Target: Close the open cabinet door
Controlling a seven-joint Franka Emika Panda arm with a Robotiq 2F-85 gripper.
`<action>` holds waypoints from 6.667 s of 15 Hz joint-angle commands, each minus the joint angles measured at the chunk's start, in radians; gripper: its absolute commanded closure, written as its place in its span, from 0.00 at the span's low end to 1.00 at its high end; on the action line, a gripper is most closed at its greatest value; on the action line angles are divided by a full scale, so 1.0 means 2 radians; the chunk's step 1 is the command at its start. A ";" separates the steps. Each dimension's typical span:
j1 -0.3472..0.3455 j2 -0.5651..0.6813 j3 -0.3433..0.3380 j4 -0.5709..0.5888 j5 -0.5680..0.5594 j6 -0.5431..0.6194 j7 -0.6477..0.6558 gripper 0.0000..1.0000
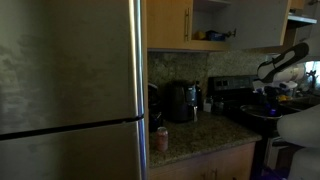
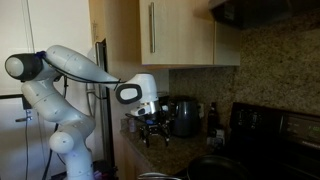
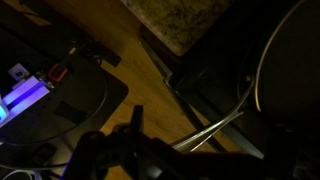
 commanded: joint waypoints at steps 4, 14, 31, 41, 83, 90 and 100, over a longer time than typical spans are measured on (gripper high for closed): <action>0.000 0.040 -0.091 0.057 0.089 0.001 -0.036 0.00; -0.015 -0.077 -0.139 0.080 0.235 0.019 -0.109 0.00; 0.047 -0.244 -0.170 0.142 0.397 0.026 -0.214 0.00; 0.102 -0.273 -0.158 0.173 0.568 0.166 -0.200 0.00; 0.216 0.088 0.121 0.417 0.715 0.179 -0.066 0.00; 0.191 0.021 0.086 0.317 0.489 0.134 0.059 0.00; 0.238 0.029 0.025 0.311 0.554 0.142 0.036 0.00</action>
